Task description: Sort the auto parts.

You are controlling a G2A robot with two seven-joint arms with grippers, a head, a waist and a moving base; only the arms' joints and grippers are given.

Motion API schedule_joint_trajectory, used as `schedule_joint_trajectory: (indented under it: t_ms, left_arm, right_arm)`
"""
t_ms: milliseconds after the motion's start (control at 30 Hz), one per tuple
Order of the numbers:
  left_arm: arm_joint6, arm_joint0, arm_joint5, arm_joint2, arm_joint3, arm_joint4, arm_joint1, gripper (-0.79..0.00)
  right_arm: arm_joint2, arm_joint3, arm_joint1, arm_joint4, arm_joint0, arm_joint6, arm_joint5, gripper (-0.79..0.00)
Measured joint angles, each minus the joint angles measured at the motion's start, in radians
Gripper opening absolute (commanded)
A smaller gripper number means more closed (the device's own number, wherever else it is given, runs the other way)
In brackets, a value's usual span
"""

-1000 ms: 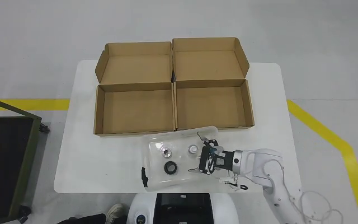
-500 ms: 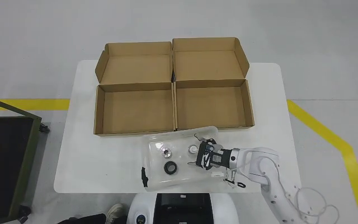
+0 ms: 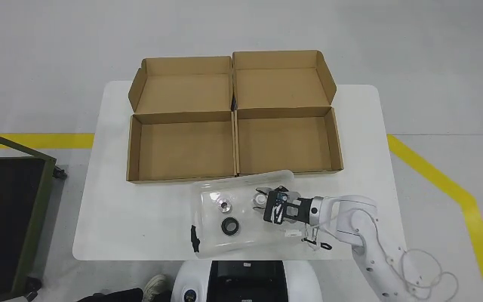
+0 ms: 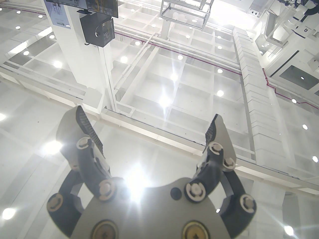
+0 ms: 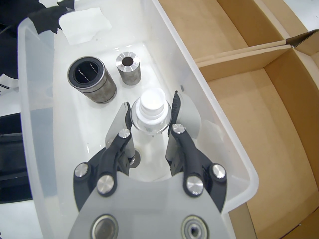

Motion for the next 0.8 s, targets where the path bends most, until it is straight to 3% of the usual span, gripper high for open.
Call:
schedule_joint_trajectory:
  t_ms: [267, 467, 800]
  left_arm:
    - [0.000, 0.000, 0.000, 0.000, 0.000, 0.000, 0.000, 0.000]
    - [0.000, 0.000, 0.000, 0.000, 0.000, 0.000, 0.000, 0.000]
    - [0.000, 0.000, 0.000, 0.000, 0.000, 0.000, 0.000, 0.000]
  right_arm:
    - [0.035, -0.089, 0.010, 0.101, 0.007, 0.021, -0.027, -0.785]
    - [0.030, -0.056, 0.005, 0.234, 0.028, -0.066, 0.001, -0.785]
    - [-0.037, -0.023, -0.021, 0.373, 0.155, -0.277, 0.101, -0.785]
